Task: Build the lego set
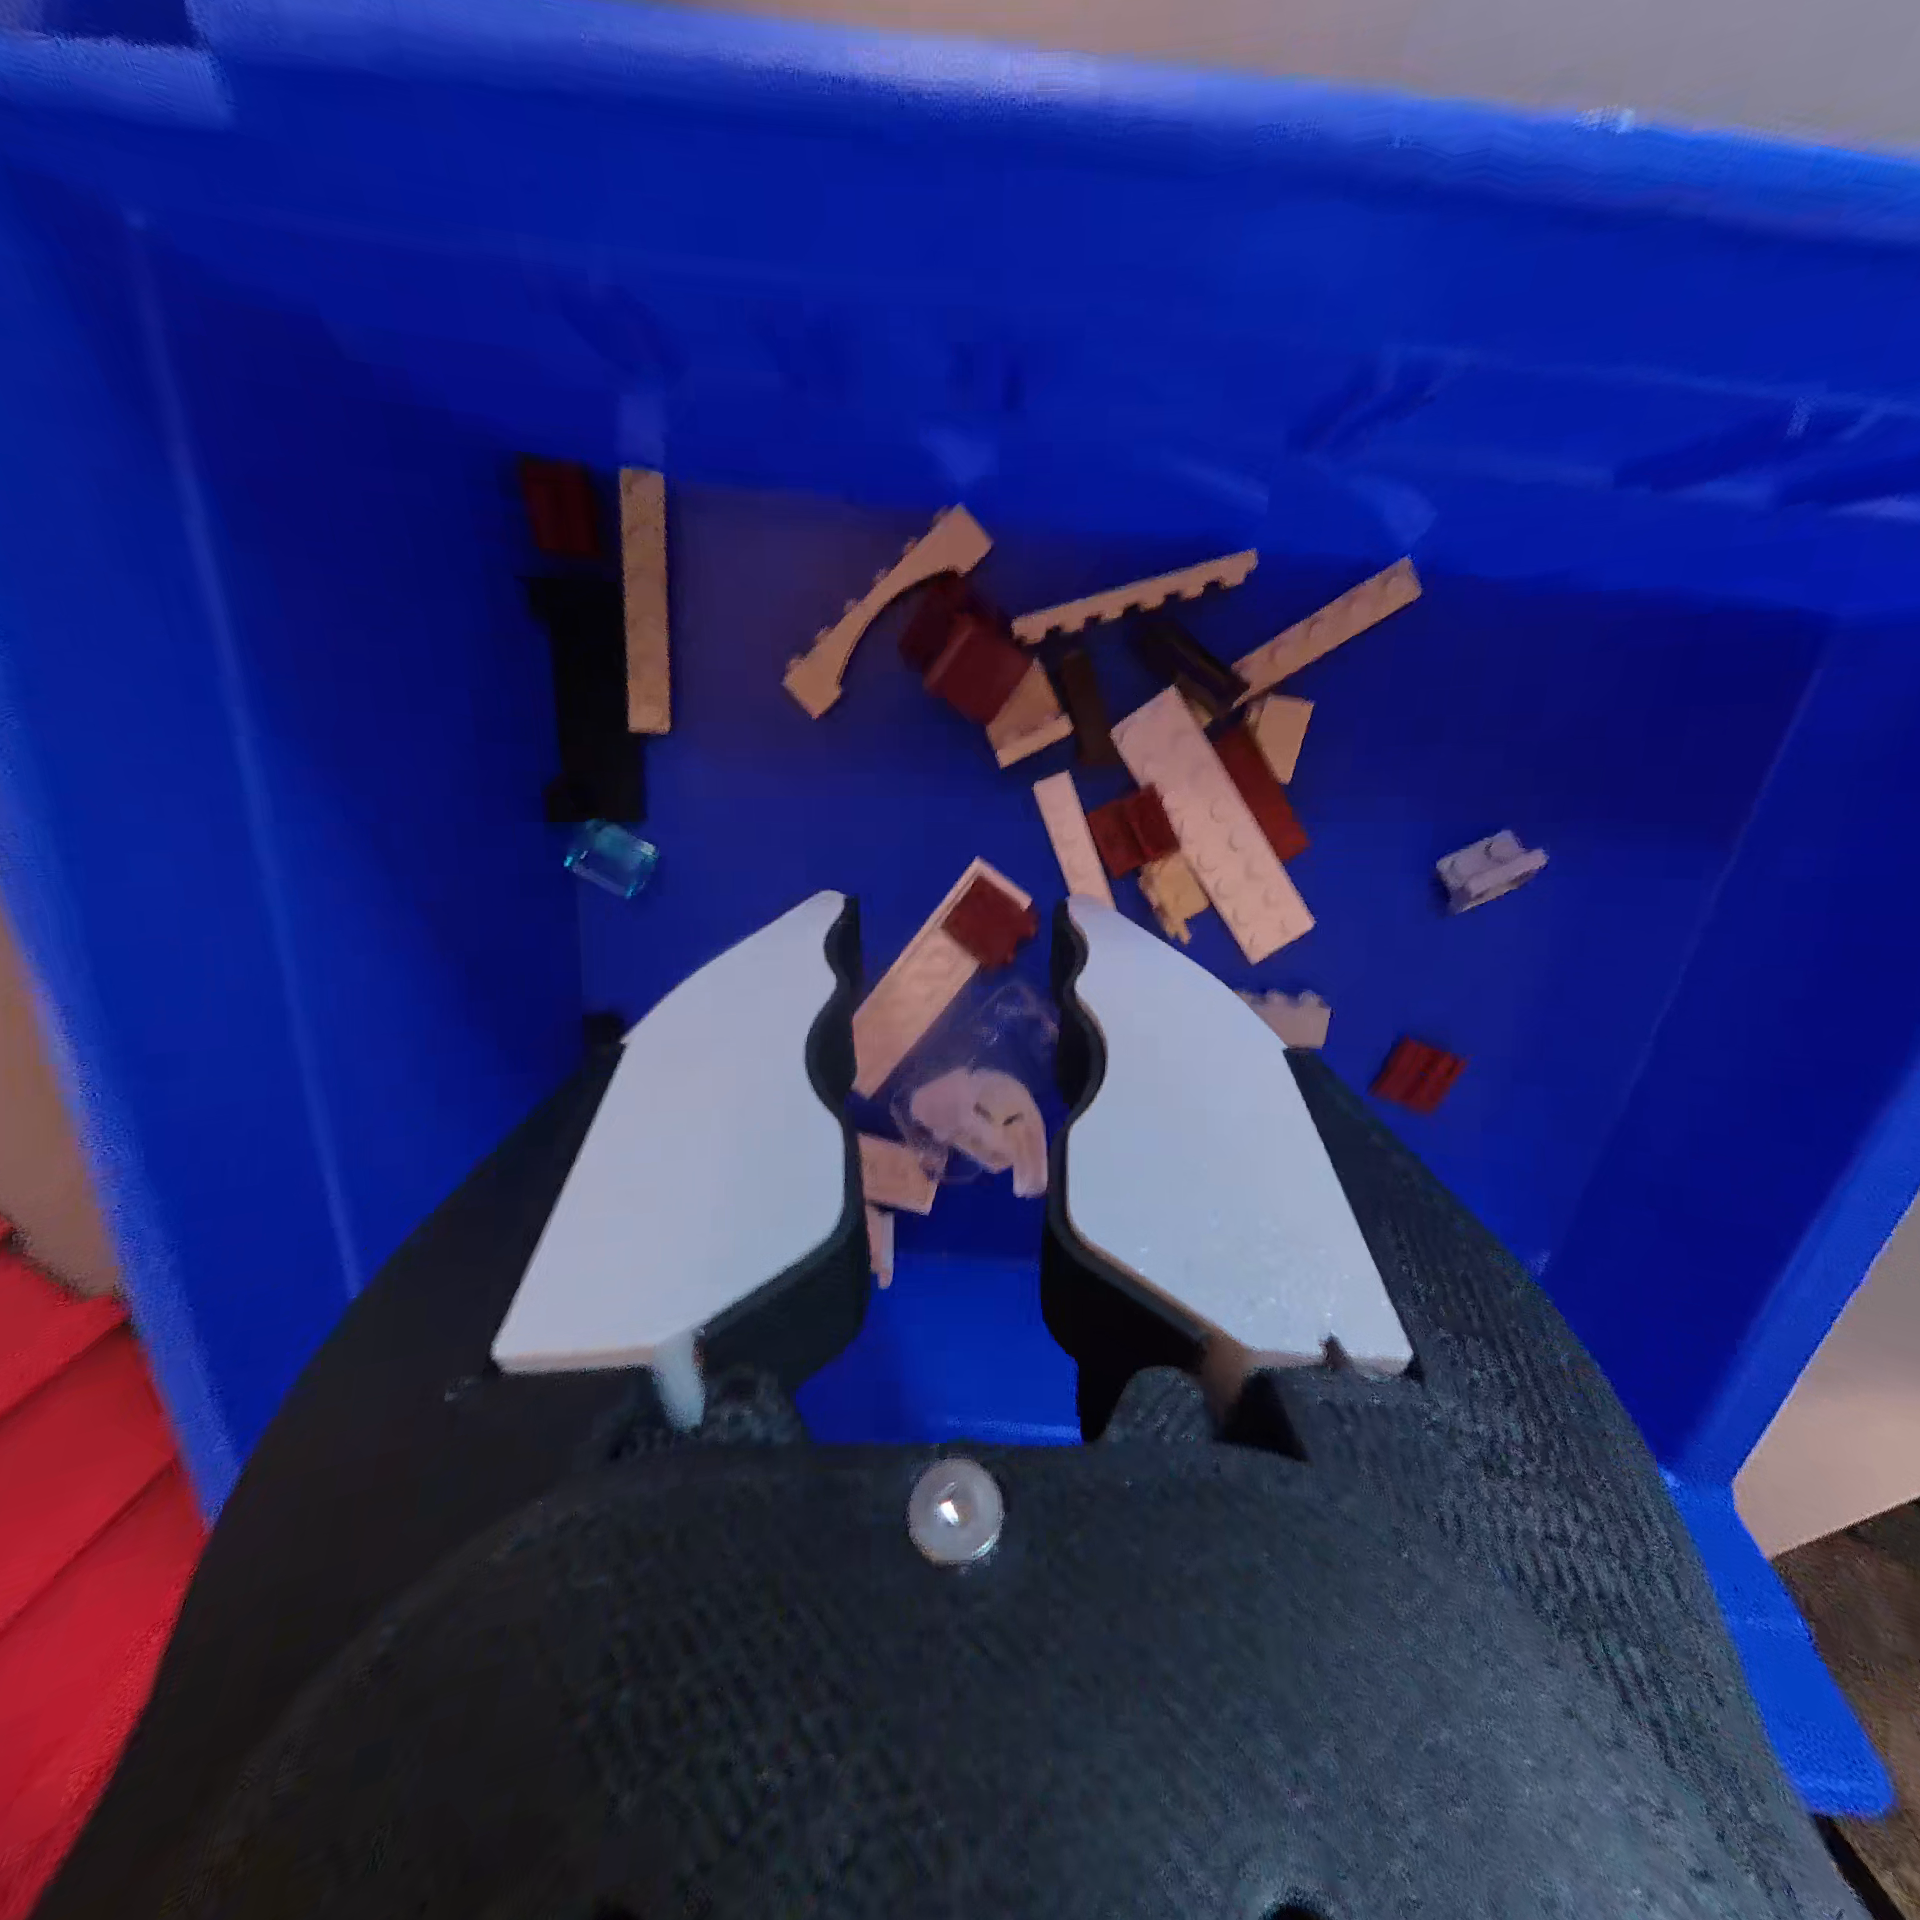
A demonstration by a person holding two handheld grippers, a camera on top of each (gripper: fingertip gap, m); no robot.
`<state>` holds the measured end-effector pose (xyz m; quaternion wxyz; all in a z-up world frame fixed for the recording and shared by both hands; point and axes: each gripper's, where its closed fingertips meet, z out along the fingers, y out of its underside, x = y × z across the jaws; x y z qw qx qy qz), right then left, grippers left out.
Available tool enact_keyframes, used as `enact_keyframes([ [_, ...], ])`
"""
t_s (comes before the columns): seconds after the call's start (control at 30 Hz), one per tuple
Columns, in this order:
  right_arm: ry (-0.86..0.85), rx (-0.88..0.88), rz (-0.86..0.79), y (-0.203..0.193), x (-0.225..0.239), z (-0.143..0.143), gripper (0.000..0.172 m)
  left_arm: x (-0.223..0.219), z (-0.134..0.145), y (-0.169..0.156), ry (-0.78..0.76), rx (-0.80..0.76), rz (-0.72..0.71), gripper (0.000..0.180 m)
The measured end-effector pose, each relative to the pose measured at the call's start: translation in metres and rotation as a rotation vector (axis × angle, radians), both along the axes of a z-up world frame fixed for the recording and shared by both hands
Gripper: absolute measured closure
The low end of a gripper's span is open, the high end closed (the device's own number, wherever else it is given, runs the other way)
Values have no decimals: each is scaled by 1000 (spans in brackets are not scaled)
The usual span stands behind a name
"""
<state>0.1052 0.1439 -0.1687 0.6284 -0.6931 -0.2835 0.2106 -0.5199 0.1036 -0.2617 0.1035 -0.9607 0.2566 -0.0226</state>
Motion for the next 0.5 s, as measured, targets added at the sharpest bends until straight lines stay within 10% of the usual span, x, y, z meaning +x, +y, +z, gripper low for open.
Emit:
enact_keyframes([
  [0.3,-14,-7,-7,1,1,-4,138,26,-25,17,-87,-30,-50,137],
  [0.5,-20,-13,-3,1,-1,-7,138,30,-33,26,-76,-9,-55,165],
])
